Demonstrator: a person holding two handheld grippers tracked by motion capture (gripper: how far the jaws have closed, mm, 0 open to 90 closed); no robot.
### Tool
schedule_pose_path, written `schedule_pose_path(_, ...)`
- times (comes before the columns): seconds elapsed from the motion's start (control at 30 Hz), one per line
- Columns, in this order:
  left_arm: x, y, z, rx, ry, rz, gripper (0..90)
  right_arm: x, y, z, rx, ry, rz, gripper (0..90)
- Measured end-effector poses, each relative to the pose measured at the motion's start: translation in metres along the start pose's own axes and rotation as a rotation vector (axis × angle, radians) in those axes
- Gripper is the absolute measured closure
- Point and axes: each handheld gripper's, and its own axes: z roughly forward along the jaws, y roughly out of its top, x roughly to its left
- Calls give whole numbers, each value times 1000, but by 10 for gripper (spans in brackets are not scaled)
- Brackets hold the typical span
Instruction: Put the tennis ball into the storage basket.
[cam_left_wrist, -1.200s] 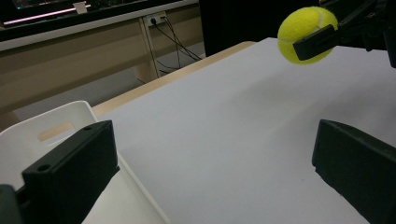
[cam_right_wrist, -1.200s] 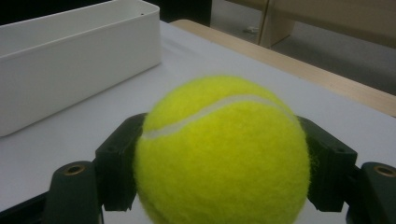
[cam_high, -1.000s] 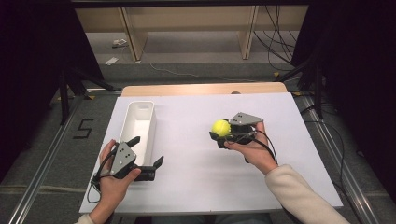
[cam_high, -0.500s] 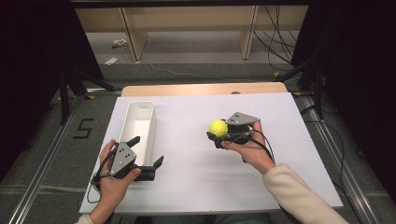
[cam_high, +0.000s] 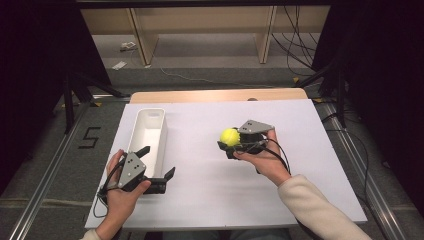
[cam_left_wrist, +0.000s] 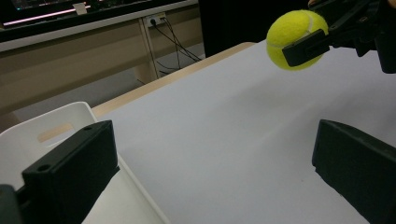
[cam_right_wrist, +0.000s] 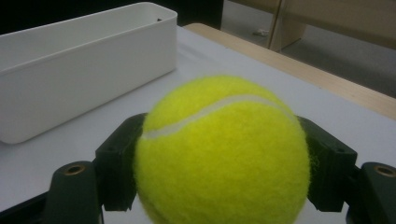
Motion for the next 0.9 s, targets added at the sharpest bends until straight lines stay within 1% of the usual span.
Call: schedule_pose_path(0.9, 0, 0, 0, 0, -1, 0, 0, 9, 7, 9, -8, 20, -14, 271)
